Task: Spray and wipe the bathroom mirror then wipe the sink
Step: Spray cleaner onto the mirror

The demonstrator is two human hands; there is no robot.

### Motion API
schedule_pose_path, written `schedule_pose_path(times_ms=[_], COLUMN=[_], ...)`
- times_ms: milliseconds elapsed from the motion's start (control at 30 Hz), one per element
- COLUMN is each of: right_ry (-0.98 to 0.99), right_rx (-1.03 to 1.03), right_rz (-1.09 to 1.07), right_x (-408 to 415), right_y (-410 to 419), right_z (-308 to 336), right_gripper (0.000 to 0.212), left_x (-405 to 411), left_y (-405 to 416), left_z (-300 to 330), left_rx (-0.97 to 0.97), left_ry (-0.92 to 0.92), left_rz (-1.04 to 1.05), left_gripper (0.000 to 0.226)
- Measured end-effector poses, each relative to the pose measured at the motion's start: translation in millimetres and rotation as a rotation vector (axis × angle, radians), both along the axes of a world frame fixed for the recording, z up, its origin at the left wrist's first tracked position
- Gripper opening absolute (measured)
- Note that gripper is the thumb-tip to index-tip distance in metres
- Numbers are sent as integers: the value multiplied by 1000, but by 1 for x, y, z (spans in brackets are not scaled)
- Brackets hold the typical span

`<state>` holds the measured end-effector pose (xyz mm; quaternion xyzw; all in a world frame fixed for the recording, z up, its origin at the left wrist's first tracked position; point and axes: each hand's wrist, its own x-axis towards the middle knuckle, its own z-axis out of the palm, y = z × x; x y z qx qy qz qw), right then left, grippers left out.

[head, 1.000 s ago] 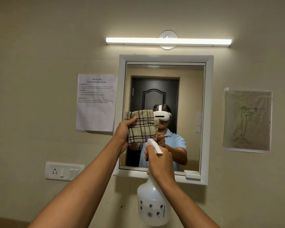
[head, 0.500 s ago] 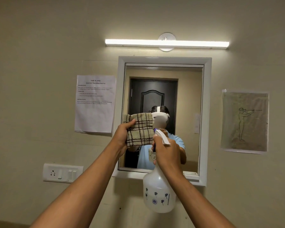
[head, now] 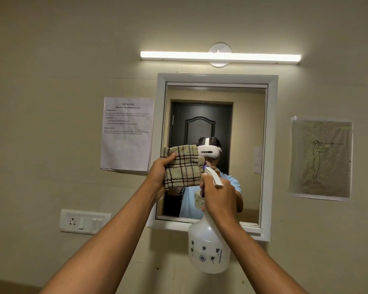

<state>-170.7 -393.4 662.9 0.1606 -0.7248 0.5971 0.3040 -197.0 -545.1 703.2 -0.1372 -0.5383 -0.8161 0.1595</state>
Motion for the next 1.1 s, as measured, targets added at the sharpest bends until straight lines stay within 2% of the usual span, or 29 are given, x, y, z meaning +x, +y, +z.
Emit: schedule_pose_path(times_ms=[200,467,867,1100], right_ry=[-57,18,200,292], right_rx=[39,16,88,55], right_rz=[100,127,15,-25], right_x=[11,17,2,-4], right_y=[-6,-18,-24,-42], right_z=[-17,-11,45,93], right_gripper=[32,32,32,38], left_x=[1,6,13,21], left_y=[-3,-15,-73,-91], left_z=[0,-4,-9,-12], left_rx=[11,9,74,95], left_ry=[8,7,33,47], left_rz=[4,57,158,150], left_gripper=[27,27,26,28])
